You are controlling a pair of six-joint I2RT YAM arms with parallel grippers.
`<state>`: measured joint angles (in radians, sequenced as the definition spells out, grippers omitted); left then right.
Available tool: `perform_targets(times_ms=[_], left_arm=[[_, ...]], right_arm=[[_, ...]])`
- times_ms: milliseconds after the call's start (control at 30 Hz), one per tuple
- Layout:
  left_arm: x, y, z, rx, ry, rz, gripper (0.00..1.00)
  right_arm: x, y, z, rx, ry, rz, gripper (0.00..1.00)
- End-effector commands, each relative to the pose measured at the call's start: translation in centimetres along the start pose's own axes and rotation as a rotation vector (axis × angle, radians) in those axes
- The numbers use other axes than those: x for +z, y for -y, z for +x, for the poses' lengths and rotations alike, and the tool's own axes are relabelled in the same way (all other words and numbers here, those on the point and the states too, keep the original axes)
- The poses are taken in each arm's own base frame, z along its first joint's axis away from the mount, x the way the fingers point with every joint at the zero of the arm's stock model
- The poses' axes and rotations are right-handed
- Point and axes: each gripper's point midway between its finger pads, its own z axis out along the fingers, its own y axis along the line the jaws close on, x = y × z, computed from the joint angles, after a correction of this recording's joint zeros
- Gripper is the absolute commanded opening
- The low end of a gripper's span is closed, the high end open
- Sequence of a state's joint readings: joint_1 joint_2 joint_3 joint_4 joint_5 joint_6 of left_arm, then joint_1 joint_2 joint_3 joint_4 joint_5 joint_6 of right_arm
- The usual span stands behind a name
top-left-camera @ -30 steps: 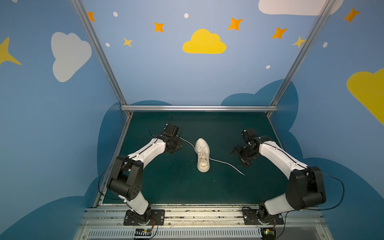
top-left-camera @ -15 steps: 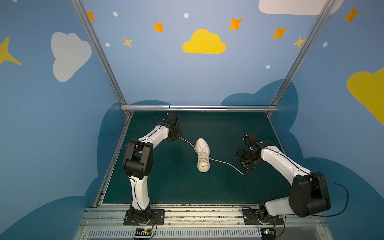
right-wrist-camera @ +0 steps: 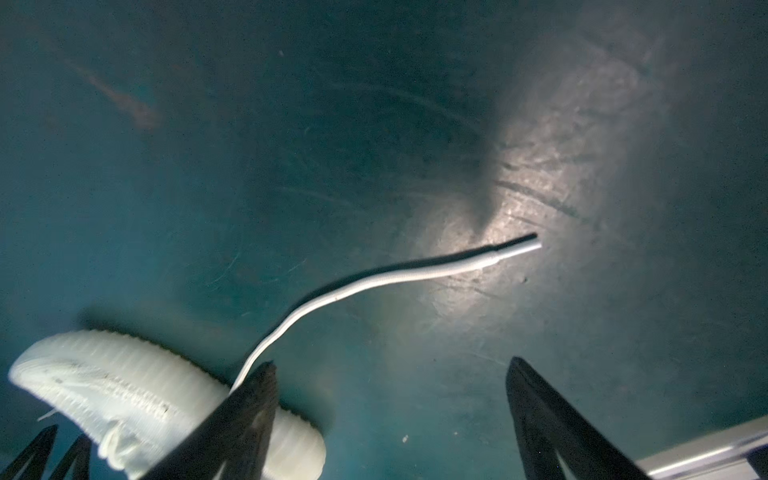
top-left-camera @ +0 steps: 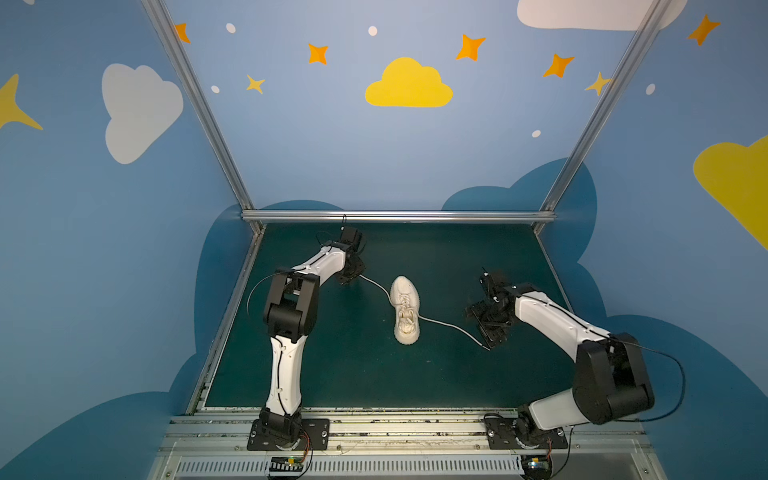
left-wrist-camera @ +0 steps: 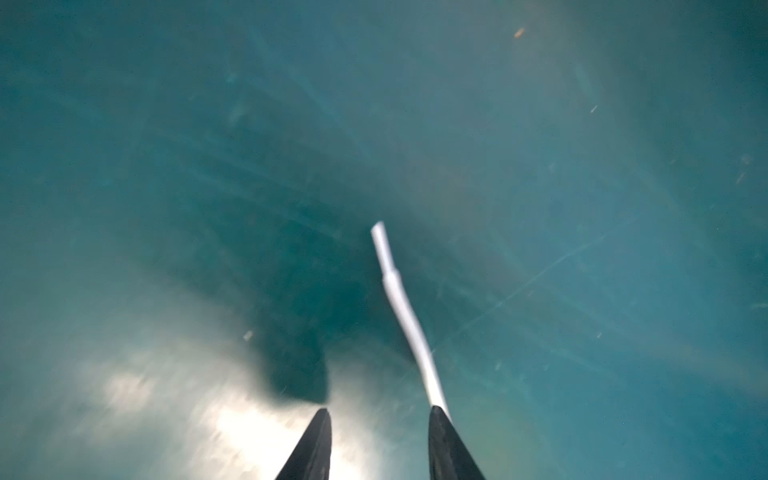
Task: Tie the shoes
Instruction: 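Grasp one lace tip with each gripper on either side of the sneaker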
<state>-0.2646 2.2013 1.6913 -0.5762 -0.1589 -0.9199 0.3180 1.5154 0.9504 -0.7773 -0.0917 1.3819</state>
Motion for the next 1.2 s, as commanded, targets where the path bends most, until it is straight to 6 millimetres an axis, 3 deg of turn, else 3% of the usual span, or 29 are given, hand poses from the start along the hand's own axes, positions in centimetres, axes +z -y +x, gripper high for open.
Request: perform_targets(times_ms=[0,300,633,833,1167], left_arm=[[0.2,0.3,-0.3,-0.007,0.011,-0.022,0.39],[1.9,0.0,0.3,0.014,-0.011,-0.063,0.36],[2.8,0.3,1.1,0.071,-0.03,-0.093,0.16],[0.9,1.0,0.4,0.111,0.004,-0.068,0.03],[-3.9,3.4,-1.4,0.19,0.075,0.037,0.03]], right_arm=[[0.6,-0.8,0.3,-0.046,-0.027,0.013,0.87],[0.6,-0.6,0.3,-0.029,-0.014,0.019,0.85],[0.4,-0.7,-0.1,-0.003,0.014,0.018,0.82],[0.8,-0.5,-0.2,0.036,0.014,0.035,0.8],[0.9,-0.7,0.1,0.158,0.019,0.027,0.7]])
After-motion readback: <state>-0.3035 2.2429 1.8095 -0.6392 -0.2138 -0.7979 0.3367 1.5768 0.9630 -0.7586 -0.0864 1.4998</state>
